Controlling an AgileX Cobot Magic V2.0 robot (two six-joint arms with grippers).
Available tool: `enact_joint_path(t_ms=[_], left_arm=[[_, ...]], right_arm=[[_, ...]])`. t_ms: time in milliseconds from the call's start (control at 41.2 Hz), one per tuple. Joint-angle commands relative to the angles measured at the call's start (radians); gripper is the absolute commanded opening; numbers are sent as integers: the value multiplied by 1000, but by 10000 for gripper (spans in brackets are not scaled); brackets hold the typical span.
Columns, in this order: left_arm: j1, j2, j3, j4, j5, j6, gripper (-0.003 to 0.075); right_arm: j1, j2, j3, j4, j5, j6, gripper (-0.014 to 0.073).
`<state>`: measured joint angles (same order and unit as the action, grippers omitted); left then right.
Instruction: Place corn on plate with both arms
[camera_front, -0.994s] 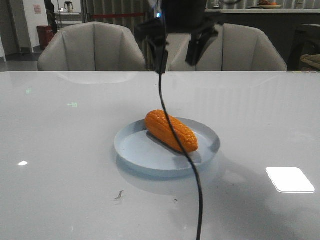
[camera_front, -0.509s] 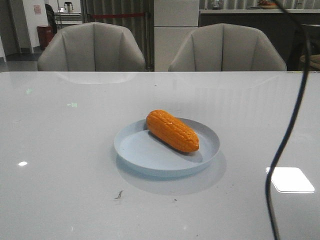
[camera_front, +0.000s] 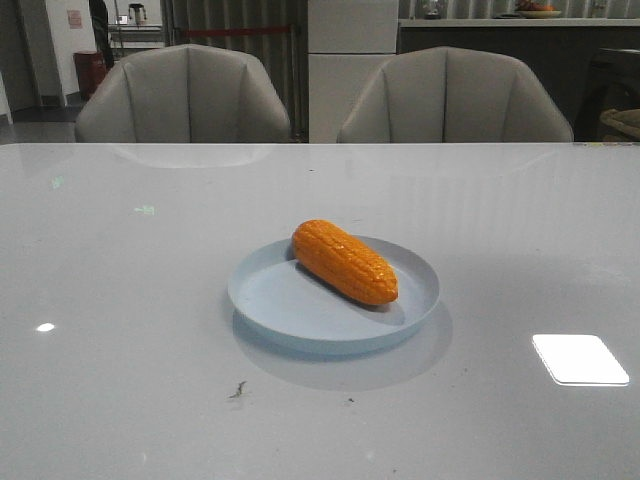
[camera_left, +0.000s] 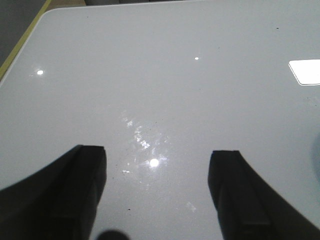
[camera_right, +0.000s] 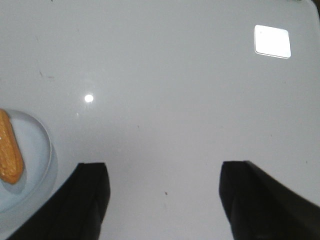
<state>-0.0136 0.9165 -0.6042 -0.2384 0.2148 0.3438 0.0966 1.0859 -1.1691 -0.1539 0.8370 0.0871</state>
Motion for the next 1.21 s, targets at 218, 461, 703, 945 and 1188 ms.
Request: enact_joint_path(t_ms=[218,461,703,945,1188], left_arm=[[-4,-4,-28,-7,-73,-1,494],[-4,-2,-28,-9,-73,-1,416],[-4,-2,-28,-9,-73,-1,171],[-4,-2,-28,-35,-73,-1,94],[-4,-2,-28,-77,-74,-1,94]], right_arm=[[-58,-314,340,-12,-156,52,571],[-58,-388,384,-12,-180,52,571],[-58,-388,384,-8,-165,52,571],[-58,-388,384,-8,-165,52,571],[-58,-388,384,-8,-165,52,571]])
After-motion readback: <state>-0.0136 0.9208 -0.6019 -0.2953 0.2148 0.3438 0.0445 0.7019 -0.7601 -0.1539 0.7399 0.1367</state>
